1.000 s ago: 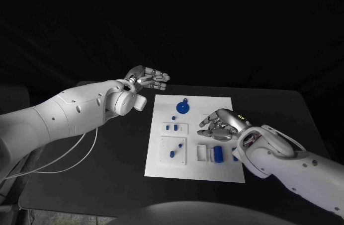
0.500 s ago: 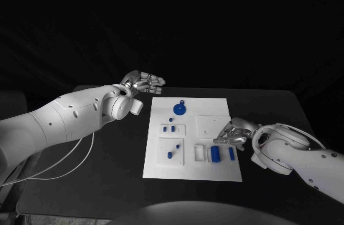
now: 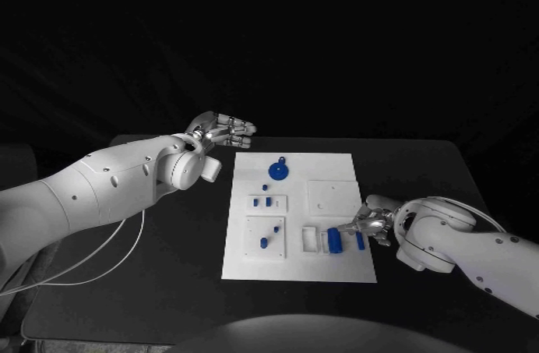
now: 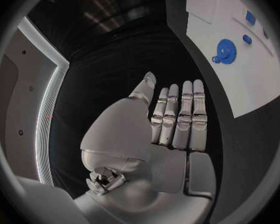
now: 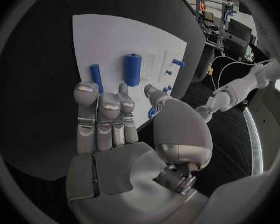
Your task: Assemble the parts on the task board
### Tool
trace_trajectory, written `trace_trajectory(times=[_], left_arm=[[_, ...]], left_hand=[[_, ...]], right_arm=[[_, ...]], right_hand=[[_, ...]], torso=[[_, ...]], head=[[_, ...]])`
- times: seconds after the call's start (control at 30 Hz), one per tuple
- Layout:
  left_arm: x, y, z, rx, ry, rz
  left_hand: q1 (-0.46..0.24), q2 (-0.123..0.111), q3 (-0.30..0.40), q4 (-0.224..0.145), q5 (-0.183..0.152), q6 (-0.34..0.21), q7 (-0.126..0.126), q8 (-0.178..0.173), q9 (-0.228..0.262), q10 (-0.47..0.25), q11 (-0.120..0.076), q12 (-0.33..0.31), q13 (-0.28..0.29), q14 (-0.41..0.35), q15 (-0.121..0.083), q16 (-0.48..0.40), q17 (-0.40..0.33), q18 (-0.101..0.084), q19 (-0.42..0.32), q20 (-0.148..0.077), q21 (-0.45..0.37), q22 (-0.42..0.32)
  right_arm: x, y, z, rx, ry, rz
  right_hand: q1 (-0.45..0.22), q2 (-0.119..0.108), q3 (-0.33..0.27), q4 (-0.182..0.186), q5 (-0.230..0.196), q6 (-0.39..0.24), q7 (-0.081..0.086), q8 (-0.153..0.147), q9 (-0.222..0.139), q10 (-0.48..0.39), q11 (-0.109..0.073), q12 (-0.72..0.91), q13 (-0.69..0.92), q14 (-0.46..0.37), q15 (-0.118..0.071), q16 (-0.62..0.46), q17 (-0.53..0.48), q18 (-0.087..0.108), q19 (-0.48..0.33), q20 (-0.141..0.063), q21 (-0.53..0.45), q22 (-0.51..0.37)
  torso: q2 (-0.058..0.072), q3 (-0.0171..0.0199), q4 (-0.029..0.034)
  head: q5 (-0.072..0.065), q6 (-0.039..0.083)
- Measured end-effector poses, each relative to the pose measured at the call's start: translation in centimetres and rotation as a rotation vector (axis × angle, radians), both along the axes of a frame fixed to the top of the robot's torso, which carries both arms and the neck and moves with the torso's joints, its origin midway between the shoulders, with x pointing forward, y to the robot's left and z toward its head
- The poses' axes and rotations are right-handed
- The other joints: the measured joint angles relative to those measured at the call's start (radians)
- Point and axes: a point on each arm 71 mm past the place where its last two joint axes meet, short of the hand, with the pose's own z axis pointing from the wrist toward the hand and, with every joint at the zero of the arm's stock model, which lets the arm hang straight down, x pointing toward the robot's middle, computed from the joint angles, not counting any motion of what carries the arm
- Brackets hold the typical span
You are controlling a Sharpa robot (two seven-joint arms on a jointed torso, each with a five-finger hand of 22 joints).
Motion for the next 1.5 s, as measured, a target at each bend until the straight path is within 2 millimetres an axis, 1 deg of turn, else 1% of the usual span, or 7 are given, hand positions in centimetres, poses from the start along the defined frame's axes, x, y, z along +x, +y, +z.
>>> trace_trajectory(times=[0.27,0.4,0.57,0.93,1.03,1.4,1.5], left_arm=[[-0.1,-0.1,0.0,-0.003,0.000,-0.006],[-0.1,-0.2,0.0,-0.004,0.001,-0.008],[-0.1,-0.2,0.0,-0.004,0.001,-0.011],[-0.1,-0.2,0.0,-0.005,0.003,-0.014],[-0.1,-0.2,0.0,-0.006,0.003,-0.015],[-0.1,-0.1,0.0,-0.005,0.005,-0.016],[-0.1,-0.1,0.0,-0.005,0.006,-0.016]], left_hand=[[0.000,0.000,-0.003,0.003,0.000,0.000,0.000,0.000,0.000,0.000,0.000,0.000,0.000,0.000,0.000,0.000,0.000,0.000,0.000,0.000,0.000,-0.001],[-0.004,0.004,-0.003,0.003,0.000,0.000,0.000,0.000,0.000,0.000,0.000,0.000,0.000,0.000,0.000,0.000,0.000,0.000,0.000,0.000,0.000,-0.002],[-0.004,0.004,-0.003,0.003,0.000,0.000,0.000,0.000,0.000,0.000,0.000,0.000,0.000,0.000,0.000,0.000,0.000,0.000,0.000,0.000,0.000,-0.002],[-0.004,0.004,-0.007,0.007,0.000,0.000,0.000,0.000,0.000,0.000,0.000,0.000,0.000,0.000,0.000,0.000,0.000,0.000,0.000,0.000,0.000,-0.003],[-0.004,0.004,-0.007,0.007,0.000,0.000,0.000,0.000,0.000,0.000,0.000,0.000,0.000,0.000,0.000,0.000,0.000,0.000,0.000,0.000,0.000,-0.003],[-0.004,0.004,-0.009,0.009,0.000,0.000,0.000,0.000,0.000,0.000,0.000,0.000,0.000,0.000,0.000,0.000,0.000,0.000,0.000,0.000,0.000,-0.004],[-0.004,0.004,-0.009,0.009,0.000,0.000,0.000,0.000,0.000,0.000,0.000,0.000,0.000,0.000,0.000,0.000,0.000,0.000,0.000,0.000,0.000,-0.004]], right_arm=[[-0.1,0.5,-1.2,-0.019,0.042,-0.020],[-0.4,1.2,-2.0,-0.019,0.066,-0.016],[-0.6,1.5,-2.8,-0.028,0.088,-0.015],[-0.2,2.3,-3.6,-0.028,0.105,-0.008],[-0.1,2.5,-3.8,-0.025,0.106,-0.007],[0.1,2.8,-3.9,-0.022,0.098,0.001],[0.1,2.9,-3.9,-0.022,0.095,0.005]], right_hand=[[-0.020,-0.012,-0.011,0.019,0.000,-0.002,-0.002,0.000,0.026,0.003,-0.003,0.001,0.010,0.000,0.000,0.000,0.011,0.000,0.000,0.000,0.000,0.006],[-0.026,-0.018,-0.019,0.042,0.000,-0.026,-0.003,0.000,0.146,0.004,-0.004,0.008,0.022,0.000,0.000,0.000,0.023,0.000,0.004,-0.004,0.000,0.012],[-0.026,-0.018,-0.025,0.047,0.000,-0.045,-0.002,0.000,0.225,0.004,-0.004,0.014,0.022,0.000,0.000,0.000,0.030,0.000,0.004,-0.004,0.003,0.016],[-0.029,-0.023,-0.026,0.045,0.000,-0.057,0.004,0.009,0.246,-0.002,0.002,0.009,0.022,0.000,0.000,0.000,0.031,0.000,0.004,-0.004,0.003,0.016],[-0.025,-0.026,-0.030,0.041,0.000,-0.060,0.004,0.009,0.342,-0.002,0.002,0.004,0.022,0.000,0.000,0.000,0.031,0.000,0.004,-0.004,0.003,0.016],[0.022,-0.015,0.034,-0.061,0.001,-0.060,0.004,0.009,0.380,-0.002,0.002,0.004,0.022,0.003,0.004,0.000,0.033,0.000,0.004,-0.003,0.003,0.021],[0.023,-0.013,0.030,-0.099,0.088,-0.058,0.002,0.009,0.382,-0.003,0.002,0.004,0.022,0.003,0.004,0.000,0.033,-0.002,0.004,-0.003,0.003,0.021]], torso=[[0.001,0.0005,0.0006],[0.001,0.0011,0.0006],[0.002,0.0017,0.0003],[0.002,0.0015,-0.0011],[0.001,0.0017,-0.0012],[0.001,0.0007,-0.0008],[0.001,0.0006,-0.0009]], head=[[-0.001,-0.003],[0.000,-0.005],[0.002,-0.009],[0.004,-0.014],[0.004,-0.014],[0.006,-0.017],[0.007,-0.017]])
